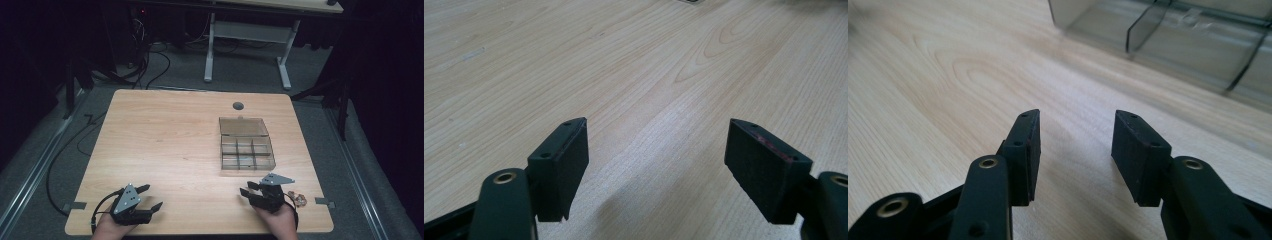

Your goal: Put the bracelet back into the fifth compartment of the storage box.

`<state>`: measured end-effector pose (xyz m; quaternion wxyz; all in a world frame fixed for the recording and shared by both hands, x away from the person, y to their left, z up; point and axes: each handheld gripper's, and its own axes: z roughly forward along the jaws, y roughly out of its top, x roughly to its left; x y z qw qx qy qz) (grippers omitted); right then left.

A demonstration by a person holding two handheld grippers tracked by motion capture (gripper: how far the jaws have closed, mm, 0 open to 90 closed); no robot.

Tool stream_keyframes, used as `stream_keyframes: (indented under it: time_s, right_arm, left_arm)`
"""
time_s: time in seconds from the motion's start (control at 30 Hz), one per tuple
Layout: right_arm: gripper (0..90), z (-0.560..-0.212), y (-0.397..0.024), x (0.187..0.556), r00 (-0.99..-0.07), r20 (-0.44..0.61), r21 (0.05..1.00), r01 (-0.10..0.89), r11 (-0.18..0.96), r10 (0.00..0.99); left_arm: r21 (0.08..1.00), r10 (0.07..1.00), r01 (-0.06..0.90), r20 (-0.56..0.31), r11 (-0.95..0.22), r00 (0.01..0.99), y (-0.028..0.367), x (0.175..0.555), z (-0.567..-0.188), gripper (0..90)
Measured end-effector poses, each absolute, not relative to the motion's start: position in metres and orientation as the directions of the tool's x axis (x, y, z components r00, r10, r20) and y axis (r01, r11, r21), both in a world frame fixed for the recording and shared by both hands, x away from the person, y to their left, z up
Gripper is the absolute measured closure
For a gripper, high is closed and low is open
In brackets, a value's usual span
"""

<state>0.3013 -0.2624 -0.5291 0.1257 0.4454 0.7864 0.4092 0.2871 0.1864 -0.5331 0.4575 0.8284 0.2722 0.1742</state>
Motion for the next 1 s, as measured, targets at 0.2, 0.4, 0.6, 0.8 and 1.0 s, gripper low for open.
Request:
stream_keyframes:
  time_s: [0.2,0.4,0.6,0.8,1.0]
  right_arm:
    - [53.7,-0.53,-0.26,0.301,-0.571,0.144,0.753,0.593,0.285,0.808]
    - [53.8,-0.53,-0.26,0.301,-0.568,0.144,0.753,0.594,0.283,0.81]
    - [54.2,-0.53,-0.26,0.302,-0.563,0.157,0.745,0.607,0.277,0.811]
    - [69.8,-0.529,-0.264,0.303,-0.553,0.175,0.751,0.61,0.253,0.814]
    - [90.0,-0.525,-0.269,0.299,-0.552,0.164,0.765,0.594,0.247,0.818]
  left_arm:
    - [0.851,0.61,0.289,0.046,-0.439,0.791,0.186,0.286,-0.533,26.2]
    - [0.851,0.61,0.29,0.044,-0.438,0.791,0.186,0.287,-0.533,26.2]
    - [0.849,0.611,0.289,0.048,-0.441,0.79,0.185,0.287,-0.533,26.2]
    - [0.849,0.611,0.292,0.044,-0.44,0.791,0.186,0.287,-0.533,26.2]
    - [0.85,0.61,0.293,0.043,-0.439,0.791,0.186,0.287,-0.533,26.2]
